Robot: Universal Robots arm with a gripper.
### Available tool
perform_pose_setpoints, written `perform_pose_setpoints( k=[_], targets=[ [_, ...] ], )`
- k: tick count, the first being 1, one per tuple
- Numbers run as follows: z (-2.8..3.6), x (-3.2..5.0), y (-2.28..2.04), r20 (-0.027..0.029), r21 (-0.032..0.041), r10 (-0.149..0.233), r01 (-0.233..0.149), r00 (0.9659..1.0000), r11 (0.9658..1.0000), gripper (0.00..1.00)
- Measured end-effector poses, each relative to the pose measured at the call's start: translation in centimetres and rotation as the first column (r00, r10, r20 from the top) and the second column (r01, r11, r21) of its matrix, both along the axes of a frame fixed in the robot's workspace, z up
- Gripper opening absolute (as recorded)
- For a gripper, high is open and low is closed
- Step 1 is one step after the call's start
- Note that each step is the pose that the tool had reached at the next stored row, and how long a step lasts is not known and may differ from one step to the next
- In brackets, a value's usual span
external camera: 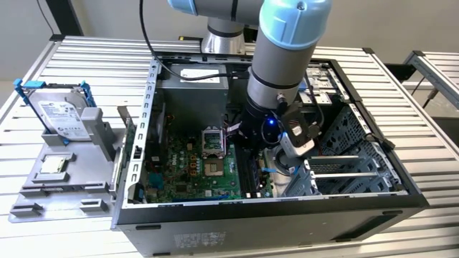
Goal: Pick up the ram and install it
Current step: 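Insert the ram into the slot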
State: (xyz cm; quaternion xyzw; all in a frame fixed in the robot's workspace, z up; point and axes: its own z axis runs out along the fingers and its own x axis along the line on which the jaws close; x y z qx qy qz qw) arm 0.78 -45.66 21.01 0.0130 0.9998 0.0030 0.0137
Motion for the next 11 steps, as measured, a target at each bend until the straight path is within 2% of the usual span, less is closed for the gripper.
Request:
perform_pose_setpoints(
  k=[10, 11],
  targets=[
    [-0.17, 0.00, 0.00, -0.0001, 0.0002, 0.000, 0.000, 1.0000, 1.0000, 0.00],
    [-0.17, 0.01, 0.00, 0.0000, 0.0002, 0.000, 0.000, 1.0000, 1.0000, 1.00]
  ],
)
